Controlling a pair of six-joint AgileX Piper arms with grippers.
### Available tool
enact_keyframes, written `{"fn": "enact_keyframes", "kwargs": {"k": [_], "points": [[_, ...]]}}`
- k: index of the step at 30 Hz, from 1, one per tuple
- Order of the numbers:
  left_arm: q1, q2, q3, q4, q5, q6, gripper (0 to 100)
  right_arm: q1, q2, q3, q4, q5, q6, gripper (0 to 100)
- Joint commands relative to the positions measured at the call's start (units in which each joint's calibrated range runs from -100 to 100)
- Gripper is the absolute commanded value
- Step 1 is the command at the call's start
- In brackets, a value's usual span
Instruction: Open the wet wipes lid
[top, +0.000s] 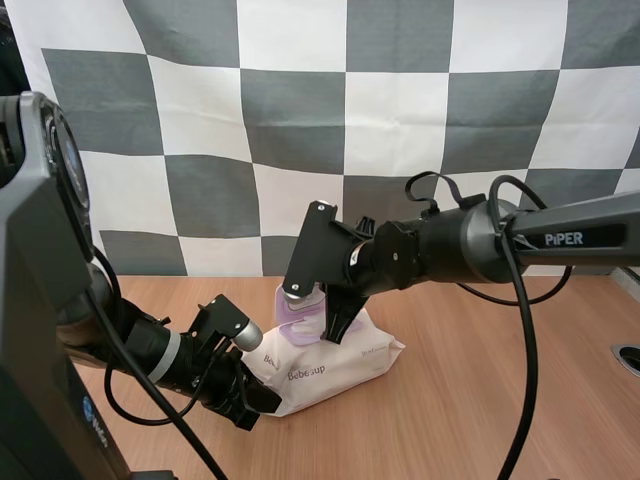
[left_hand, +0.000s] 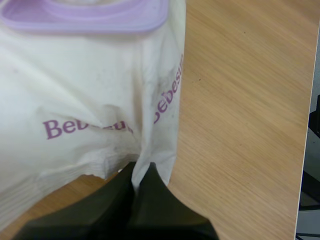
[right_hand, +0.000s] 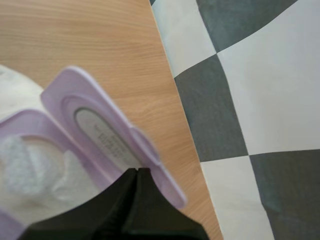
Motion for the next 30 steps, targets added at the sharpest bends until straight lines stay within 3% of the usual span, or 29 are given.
{"fn": "enact_keyframes", "kwargs": {"k": [1,10,30], "points": [[-0.03,-0.1,0.0,0.0,0.1,1.0,0,0.1,2.0,-1.7,0.1,0.1,-0.1,0],[-0.03,-0.1,0.0,0.0,0.1,1.0,0,0.1,9.1,-3.6,0.1,-2.7,-0.3,0],[-0.03,-0.1,0.0,-0.1,-0.1,1.0,0,0.1,12.9,-3.6,-1.4,-8.1,-0.3,0]]}}
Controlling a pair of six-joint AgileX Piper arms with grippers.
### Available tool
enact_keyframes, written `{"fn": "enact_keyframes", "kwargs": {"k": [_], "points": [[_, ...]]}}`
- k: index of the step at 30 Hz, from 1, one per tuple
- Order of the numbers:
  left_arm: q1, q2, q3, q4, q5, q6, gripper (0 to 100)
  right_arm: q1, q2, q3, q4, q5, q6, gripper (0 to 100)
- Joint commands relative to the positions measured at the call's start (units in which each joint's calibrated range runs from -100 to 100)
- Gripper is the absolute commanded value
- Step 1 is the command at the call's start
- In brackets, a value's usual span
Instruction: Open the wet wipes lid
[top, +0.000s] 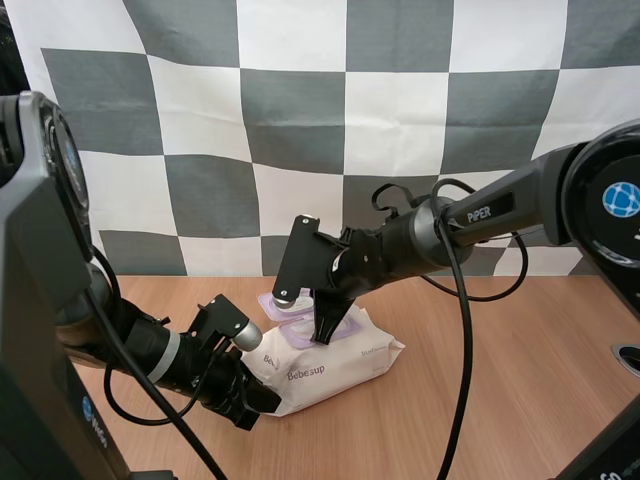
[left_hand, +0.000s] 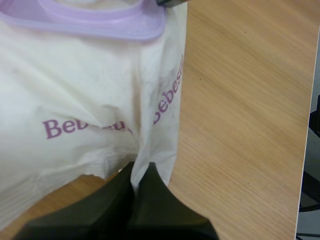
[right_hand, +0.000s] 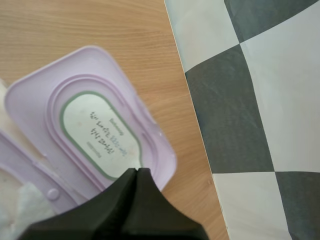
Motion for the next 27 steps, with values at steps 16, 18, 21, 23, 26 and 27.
{"fn": "enact_keyframes", "kwargs": {"k": [16,18,21,23,26,27], "points": [[0.05,-3.6,-1.9,-1.7,-0.1,-3.2,0,0.1,-5.9,0.0,-1.2,7.7,0.9,0],[0.05,-6.6,-3.4,-1.6,-0.1,-5.6,0,0.1,-9.4,0.0,-1.2,8.3,3.3,0],[0.05,-11.5,-5.2,-1.6,-0.1,-8.4,6,0.1,-14.4,0.0,-1.2,11.7,4.7,0],[0.05,-14.9,-6.0,-1.5,0.1,-9.9,20,0.1,-16.8,0.0,-1.2,15.6,5.4,7],[0.05,-19.6,-6.3,-1.6,0.0,-12.8,50,0.1,-19.8,0.0,-1.2,20.0,8.2,48],[0.05,-21.3,-6.3,-1.6,-0.6,-13.9,62,0.1,-20.9,0.0,-1.4,20.6,10.1,59]]}}
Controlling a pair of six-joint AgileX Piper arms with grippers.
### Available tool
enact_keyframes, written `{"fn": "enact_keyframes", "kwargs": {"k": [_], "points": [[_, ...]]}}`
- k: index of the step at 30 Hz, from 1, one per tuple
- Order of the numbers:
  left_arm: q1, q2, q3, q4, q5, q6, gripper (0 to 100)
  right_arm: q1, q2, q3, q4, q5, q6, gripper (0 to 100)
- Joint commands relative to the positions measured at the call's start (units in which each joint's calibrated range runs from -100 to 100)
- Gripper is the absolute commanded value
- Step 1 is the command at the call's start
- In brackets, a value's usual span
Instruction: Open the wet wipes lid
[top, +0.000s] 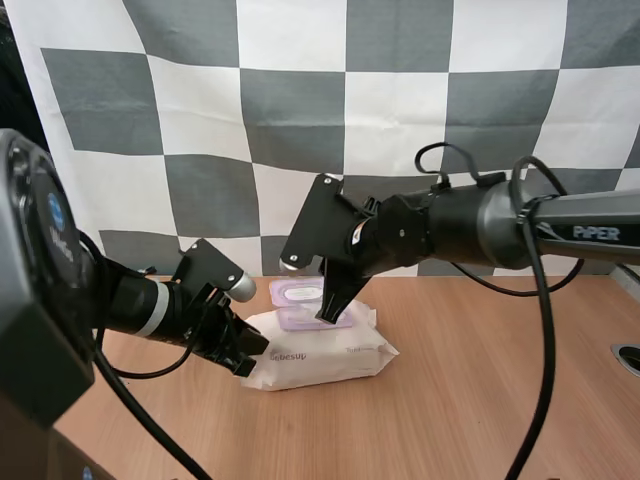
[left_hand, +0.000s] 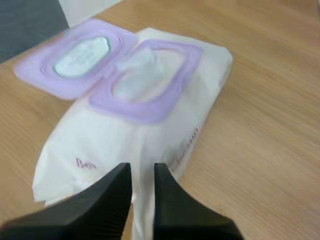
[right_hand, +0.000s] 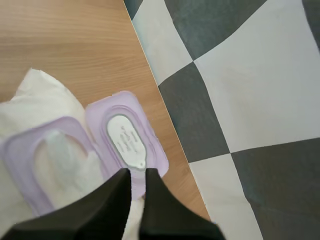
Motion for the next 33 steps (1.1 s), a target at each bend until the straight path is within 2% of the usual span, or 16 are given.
{"fn": "enact_keyframes", "kwargs": {"k": [1,2,4,11,18,20,23,24,27,30,33], "points": [[0.05,-4.8,-0.1,0.0,-1.5,-6.1,70,0.1,-3.0,0.0,-0.4,1.8,4.8,63],[0.05,-6.5,-0.1,0.0,-3.3,-7.6,77,0.1,-4.3,0.0,-1.4,2.2,6.6,64],[0.05,-10.2,-0.1,0.4,-7.6,-10.9,83,0.1,-7.4,0.0,-3.4,2.7,11.2,61],[0.05,-25.4,-0.5,1.6,-18.3,-19.1,83,-0.8,-20.9,0.0,-11.9,8.7,22.7,61],[0.05,-42.1,-1.2,-1.5,-22.9,-31.3,83,-6.7,-34.5,0.0,-12.0,22.6,24.1,51],[0.05,-46.2,-1.2,-2.6,-23.9,-36.5,83,-7.4,-38.4,0.0,-12.0,26.3,22.7,42],[0.05,-52.2,-1.2,-2.8,-29.7,-46.3,83,-8.2,-43.2,0.0,-12.0,34.4,19.4,14],[0.05,-54.2,-1.2,-2.3,-33.1,-49.5,83,-8.3,-44.1,0.0,-12.0,38.2,18.1,1],[0.05,-59.8,-1.2,2.4,-45.2,-59.2,83,-8.3,-45.7,0.0,-12.1,49.2,13.1,0],[0.05,-64.4,-1.2,12.2,-52.4,-70.3,83,-8.3,-48.7,0.0,-13.2,53.9,9.9,0],[0.05,-67.3,-0.7,22.8,-53.6,-80.3,83,-8.3,-53.7,0.0,-12.3,53.6,9.4,0]]}}
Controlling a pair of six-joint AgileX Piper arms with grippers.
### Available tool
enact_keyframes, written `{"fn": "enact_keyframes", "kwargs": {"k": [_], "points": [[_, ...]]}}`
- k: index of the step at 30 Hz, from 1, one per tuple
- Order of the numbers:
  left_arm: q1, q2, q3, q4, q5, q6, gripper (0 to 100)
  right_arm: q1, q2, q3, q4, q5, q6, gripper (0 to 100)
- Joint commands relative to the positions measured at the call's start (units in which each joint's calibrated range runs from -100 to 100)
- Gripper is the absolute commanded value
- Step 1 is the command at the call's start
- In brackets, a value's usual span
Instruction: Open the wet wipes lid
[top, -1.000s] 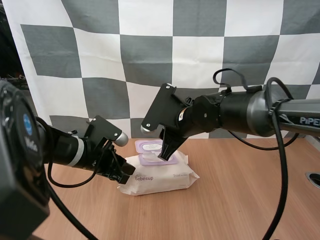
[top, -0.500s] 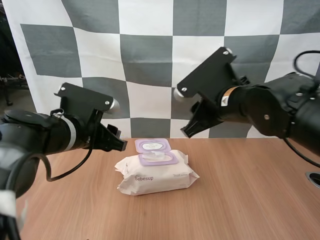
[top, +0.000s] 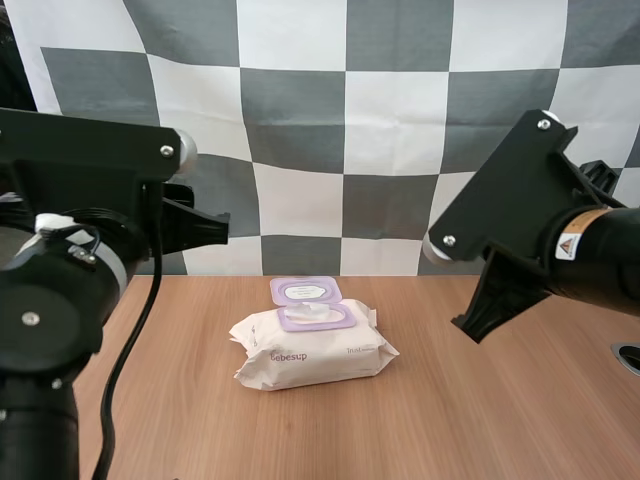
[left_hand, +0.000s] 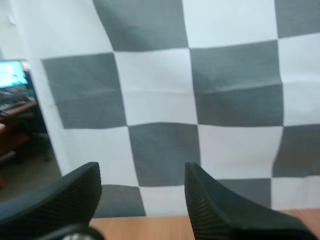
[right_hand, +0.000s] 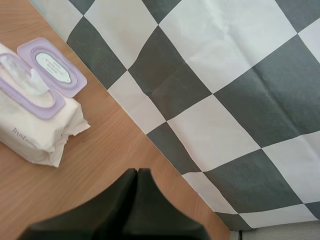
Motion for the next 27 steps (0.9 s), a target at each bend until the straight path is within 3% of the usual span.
{"fn": "enact_keyframes", "kwargs": {"k": [1,5,8,11,15,18,21,23,25,27], "points": [[0.05,-7.0,0.4,16.4,-3.5,-34.6,83,0.0,-5.3,0.0,2.7,0.7,-1.3,0],[0.05,-7.0,2.1,26.3,1.5,-37.3,83,-1.2,-14.9,0.7,14.0,-5.0,-2.6,0],[0.05,-6.9,3.9,28.8,3.5,-36.9,83,-3.5,-24.0,5.4,23.5,-15.2,-6.6,0],[0.05,-6.6,4.5,28.8,3.7,-28.3,83,-4.8,-28.2,12.9,32.1,-22.2,-9.6,0],[-0.02,-5.2,7.1,28.7,3.4,-17.8,83,-4.9,-26.9,21.8,32.9,-27.0,-11.8,0],[-0.02,-2.9,10.2,28.4,3.2,-16.8,83,-4.9,-27.1,28.5,34.1,-36.0,-17.4,0],[-0.80,-2.4,17.2,26.6,-2.1,-16.7,83,-4.9,-27.1,35.2,39.3,-49.7,-14.9,26],[-2.69,-2.8,23.2,26.5,-9.2,-16.7,83,-4.9,-27.1,37.9,41.5,-53.2,-13.1,41],[-4.56,-3.9,27.7,26.2,-18.2,-16.3,83,-5.0,-27.1,39.7,41.7,-53.2,-12.0,49],[-6.10,-5.1,30.9,26.2,-23.4,-16.4,83,-5.0,-27.1,41.3,41.7,-53.2,-11.9,49]]}}
